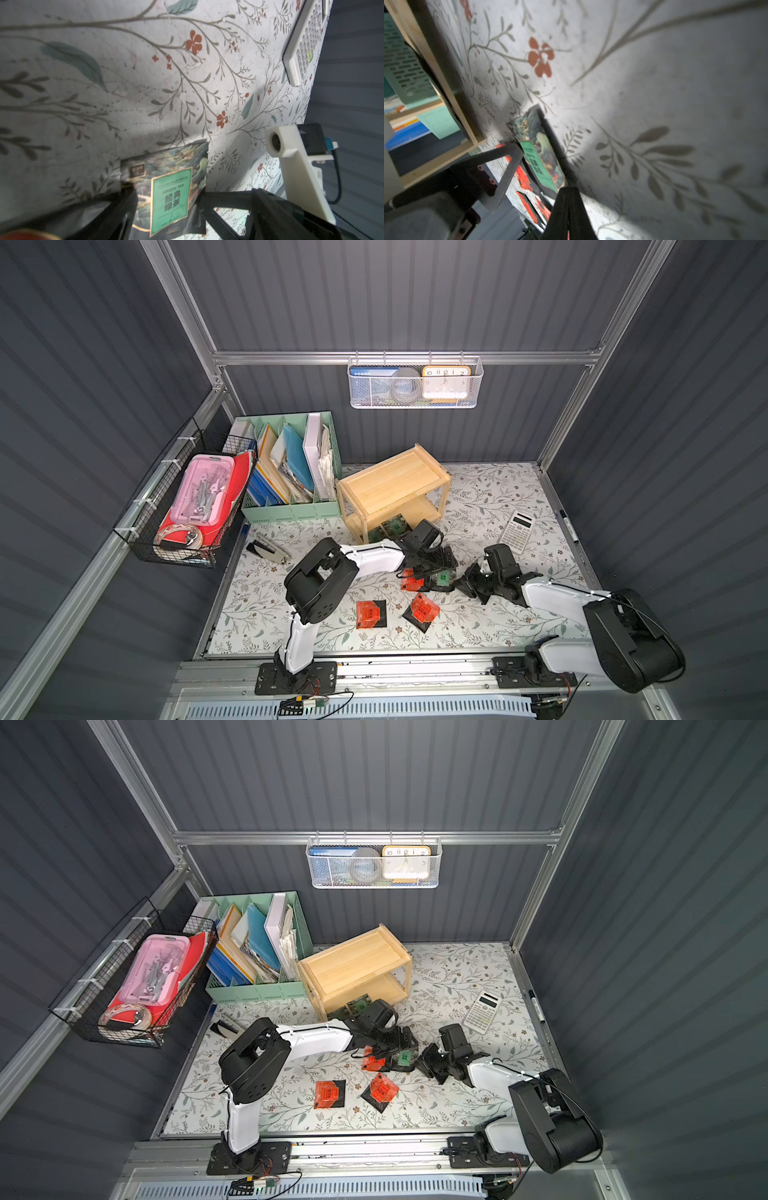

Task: Place the tea bags on the shelf by color
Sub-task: Pick up the tea bag from the center of the board.

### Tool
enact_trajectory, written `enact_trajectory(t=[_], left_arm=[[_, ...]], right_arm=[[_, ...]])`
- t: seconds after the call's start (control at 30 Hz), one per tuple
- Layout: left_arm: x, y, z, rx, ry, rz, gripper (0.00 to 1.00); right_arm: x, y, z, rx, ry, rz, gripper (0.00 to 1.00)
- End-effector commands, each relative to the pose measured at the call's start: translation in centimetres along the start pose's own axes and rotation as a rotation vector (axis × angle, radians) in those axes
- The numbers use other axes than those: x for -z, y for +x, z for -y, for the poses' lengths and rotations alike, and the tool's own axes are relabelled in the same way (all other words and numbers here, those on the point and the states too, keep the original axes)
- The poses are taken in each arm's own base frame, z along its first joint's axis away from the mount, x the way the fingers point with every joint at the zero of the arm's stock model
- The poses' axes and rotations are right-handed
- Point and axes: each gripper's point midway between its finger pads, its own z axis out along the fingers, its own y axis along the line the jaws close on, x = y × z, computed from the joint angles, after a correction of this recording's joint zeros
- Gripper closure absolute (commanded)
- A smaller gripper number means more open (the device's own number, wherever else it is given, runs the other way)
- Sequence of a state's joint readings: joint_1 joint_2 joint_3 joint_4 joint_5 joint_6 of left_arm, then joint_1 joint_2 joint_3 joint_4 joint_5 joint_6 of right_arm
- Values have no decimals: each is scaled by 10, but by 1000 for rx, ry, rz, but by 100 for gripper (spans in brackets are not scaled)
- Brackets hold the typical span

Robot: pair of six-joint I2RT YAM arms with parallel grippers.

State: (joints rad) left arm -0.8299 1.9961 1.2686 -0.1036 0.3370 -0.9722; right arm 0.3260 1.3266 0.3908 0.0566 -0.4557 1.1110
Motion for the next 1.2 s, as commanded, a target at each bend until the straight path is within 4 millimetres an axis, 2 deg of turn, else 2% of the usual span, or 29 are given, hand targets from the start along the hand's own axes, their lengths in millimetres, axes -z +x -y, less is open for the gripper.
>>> enact_trajectory(t=[0.0,0.2,0.4,0.43,0.57,0.87,1.17], left_arm=[[-1,-4,-5,23,-11,-2,9],[3,-8,-2,30,-5,11,7],[26,-24,7,34,17,66,0],[31,-26,8,32,18,74,0],[47,-31,11,14,18,100,0],[81,-22,16,-19,67,131,0],[130,-9,30,-54,202,197,0]], right_arm=[[2,0,1,36,2,5,98],[7,-1,-10,88,-28,16,100],[19,-2,-23,203,-54,39,100],[26,-2,-31,239,-85,58,100],[38,0,-44,334,-133,84,100],[72,14,-78,499,-290,121,100],[94,39,-111,595,-478,57,100]])
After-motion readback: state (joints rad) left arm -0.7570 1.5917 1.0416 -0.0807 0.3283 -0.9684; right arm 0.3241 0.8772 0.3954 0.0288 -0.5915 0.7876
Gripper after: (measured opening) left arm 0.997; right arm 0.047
